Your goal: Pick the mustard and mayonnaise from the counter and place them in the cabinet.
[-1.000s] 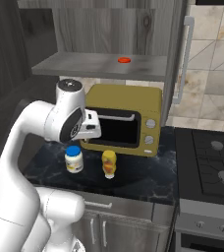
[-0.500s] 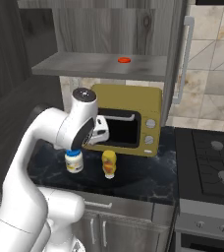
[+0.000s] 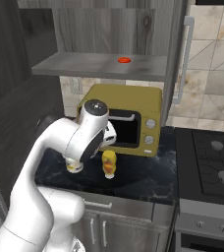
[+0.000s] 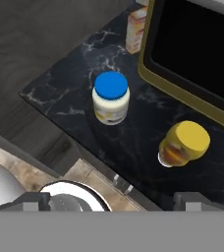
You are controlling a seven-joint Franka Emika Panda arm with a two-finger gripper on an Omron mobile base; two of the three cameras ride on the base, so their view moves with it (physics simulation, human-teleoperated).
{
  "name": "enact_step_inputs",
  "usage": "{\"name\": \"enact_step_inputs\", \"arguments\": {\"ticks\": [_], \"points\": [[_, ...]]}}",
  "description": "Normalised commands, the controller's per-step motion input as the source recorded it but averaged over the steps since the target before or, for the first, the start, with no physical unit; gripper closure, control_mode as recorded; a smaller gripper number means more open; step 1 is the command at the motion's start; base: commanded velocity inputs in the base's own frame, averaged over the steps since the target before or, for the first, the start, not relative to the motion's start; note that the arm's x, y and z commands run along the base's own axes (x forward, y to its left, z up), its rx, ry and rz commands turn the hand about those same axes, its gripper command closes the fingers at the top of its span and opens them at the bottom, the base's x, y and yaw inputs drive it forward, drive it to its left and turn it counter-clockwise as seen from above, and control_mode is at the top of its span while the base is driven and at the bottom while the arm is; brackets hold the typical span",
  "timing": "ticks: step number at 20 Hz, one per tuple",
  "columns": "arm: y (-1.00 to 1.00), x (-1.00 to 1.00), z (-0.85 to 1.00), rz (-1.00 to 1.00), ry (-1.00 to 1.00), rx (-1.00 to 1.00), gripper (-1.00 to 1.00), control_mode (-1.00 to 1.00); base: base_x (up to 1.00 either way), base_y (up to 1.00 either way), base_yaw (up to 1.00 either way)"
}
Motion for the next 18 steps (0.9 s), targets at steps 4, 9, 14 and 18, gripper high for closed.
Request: {"name": "enact_step_inputs", "arguments": {"ticks": [4, 9, 14, 18], "points": [[-0.31, 0.0, -0.09, 0.13, -0.04, 0.01, -1.0, -1.0, 0.0, 0.0, 0.0], [-0.2, 0.0, -0.18, 0.13, -0.04, 0.0, -1.0, -1.0, 0.0, 0.0, 0.0], [-0.15, 0.0, -0.24, 0.13, -0.02, 0.01, -1.0, -1.0, 0.0, 0.0, 0.0], [-0.1, 0.0, -0.27, 0.12, 0.0, 0.0, -1.0, -1.0, 0.0, 0.0, 0.0]]}}
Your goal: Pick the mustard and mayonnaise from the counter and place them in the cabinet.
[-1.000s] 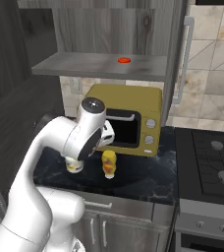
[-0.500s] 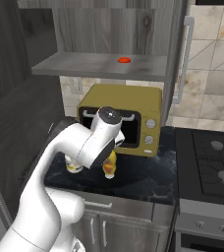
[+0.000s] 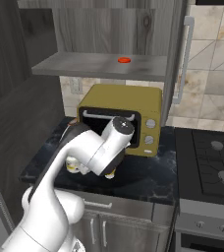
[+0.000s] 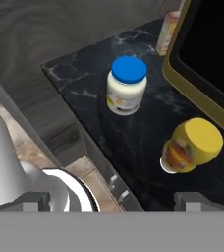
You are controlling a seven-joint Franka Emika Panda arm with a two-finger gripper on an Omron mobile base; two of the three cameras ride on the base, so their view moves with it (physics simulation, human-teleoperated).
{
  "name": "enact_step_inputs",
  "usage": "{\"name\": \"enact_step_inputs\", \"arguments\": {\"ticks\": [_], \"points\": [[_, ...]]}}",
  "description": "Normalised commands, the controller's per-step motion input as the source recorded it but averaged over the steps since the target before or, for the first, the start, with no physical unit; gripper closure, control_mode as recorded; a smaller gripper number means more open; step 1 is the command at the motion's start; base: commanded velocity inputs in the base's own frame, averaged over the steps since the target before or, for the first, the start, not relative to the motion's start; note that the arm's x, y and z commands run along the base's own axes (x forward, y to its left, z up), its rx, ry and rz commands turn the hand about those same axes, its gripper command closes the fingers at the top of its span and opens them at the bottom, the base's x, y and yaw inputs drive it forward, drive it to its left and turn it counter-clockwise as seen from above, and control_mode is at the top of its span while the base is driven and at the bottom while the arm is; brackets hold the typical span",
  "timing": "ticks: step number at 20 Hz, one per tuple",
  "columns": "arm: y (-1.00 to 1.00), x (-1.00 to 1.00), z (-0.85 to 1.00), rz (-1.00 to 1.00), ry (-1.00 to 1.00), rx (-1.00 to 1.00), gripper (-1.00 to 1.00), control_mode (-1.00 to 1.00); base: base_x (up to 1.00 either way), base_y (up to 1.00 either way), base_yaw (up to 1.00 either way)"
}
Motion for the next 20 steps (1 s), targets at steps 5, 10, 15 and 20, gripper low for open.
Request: {"name": "enact_step_inputs", "arguments": {"ticks": [5, 10, 15, 20], "points": [[-0.2, 0.0, -0.11, 0.12, -0.01, 0.01, -1.0, -1.0, 0.0, 0.0, 0.0], [-0.24, 0.0, -0.04, 0.15, -0.01, 0.04, -1.0, -1.0, 0.0, 0.0, 0.0], [-0.09, 0.0, -0.09, 0.11, 0.0, 0.05, -1.0, -1.0, 0.0, 0.0, 0.0], [0.0, 0.08, -0.09, 0.02, 0.0, 0.04, -1.0, -1.0, 0.0, 0.0, 0.0]]}}
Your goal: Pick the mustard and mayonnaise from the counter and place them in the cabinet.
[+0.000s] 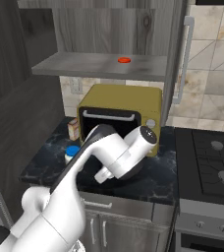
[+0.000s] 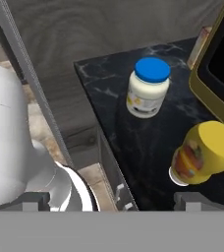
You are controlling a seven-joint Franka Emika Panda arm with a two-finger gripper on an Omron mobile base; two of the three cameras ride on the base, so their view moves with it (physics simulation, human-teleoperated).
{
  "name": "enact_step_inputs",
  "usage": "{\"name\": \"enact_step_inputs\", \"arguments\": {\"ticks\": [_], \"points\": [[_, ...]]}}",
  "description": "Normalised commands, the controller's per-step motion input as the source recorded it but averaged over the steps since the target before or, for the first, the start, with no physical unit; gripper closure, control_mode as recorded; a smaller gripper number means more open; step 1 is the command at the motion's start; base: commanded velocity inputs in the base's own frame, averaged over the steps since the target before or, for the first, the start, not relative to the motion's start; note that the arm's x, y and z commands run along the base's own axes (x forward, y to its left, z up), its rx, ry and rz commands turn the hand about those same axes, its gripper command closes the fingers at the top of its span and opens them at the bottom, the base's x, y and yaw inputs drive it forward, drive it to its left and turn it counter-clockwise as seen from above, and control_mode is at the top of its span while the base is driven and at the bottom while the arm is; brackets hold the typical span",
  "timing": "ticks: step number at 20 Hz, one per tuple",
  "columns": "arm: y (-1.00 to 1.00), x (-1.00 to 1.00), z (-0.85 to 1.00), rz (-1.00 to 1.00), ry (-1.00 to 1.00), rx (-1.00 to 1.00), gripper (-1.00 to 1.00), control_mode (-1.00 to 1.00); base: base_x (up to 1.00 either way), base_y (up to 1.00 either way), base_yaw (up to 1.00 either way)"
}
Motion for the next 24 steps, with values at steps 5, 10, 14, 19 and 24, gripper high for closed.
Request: {"name": "enact_step_inputs", "arguments": {"ticks": [5, 10, 14, 19, 24], "points": [[0.0, 0.13, -0.11, 0.0, -0.02, 0.01, -1.0, -1.0, 0.0, 0.0, 0.0], [0.0, 0.19, -0.1, 0.0, -0.04, 0.0, -1.0, -1.0, 0.0, 0.0, 0.0], [0.0, 0.23, -0.07, 0.0, -0.04, 0.0, -1.0, -1.0, 0.0, 0.0, 0.0], [0.02, 0.24, -0.09, 0.04, 0.0, 0.04, -1.0, -1.0, 0.0, 0.0, 0.0], [0.01, 0.26, -0.09, 0.07, 0.0, 0.06, -1.0, -1.0, 0.0, 0.0, 0.0]]}}
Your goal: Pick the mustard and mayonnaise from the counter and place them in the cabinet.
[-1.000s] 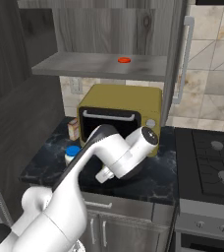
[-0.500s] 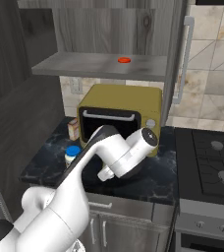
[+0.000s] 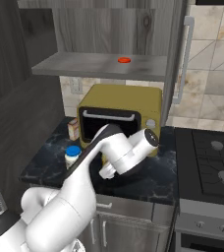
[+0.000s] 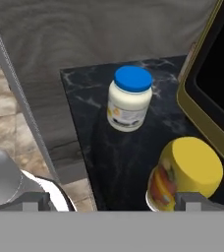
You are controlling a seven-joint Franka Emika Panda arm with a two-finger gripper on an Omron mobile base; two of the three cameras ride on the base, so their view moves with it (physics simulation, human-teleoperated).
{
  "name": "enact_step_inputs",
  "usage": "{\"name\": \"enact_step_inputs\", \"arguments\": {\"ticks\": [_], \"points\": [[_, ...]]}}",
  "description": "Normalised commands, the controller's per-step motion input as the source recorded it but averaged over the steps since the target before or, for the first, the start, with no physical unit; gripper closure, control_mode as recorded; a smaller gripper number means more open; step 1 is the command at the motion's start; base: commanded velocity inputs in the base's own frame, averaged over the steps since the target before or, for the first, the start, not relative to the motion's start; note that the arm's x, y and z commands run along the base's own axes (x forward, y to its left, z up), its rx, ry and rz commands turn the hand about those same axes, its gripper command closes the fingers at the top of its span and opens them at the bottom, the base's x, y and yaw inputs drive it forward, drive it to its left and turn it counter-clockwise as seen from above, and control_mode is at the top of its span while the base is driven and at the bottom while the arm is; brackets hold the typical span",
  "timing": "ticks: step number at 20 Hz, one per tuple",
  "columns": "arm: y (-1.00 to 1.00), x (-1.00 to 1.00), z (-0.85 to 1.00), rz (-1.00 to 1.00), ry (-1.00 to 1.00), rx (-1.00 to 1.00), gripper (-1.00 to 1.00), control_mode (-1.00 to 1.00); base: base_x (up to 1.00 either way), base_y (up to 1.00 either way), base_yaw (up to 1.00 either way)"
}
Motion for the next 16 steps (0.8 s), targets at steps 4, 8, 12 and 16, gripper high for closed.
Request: {"name": "enact_step_inputs", "arguments": {"ticks": [4, 8, 12, 16], "points": [[0.0, 0.21, -0.1, 0.12, 0.0, 0.07, -1.0, -1.0, 0.0, 0.0, 0.0], [0.0, 0.13, -0.07, 0.15, 0.0, 0.05, -1.0, -1.0, 0.0, 0.0, 0.0], [0.0, 0.14, -0.04, 0.12, 0.0, 0.03, -1.0, -1.0, 0.0, 0.0, 0.0], [0.0, 0.27, 0.0, 0.07, 0.0, 0.03, -1.0, -1.0, 0.0, 0.0, 0.0]]}}
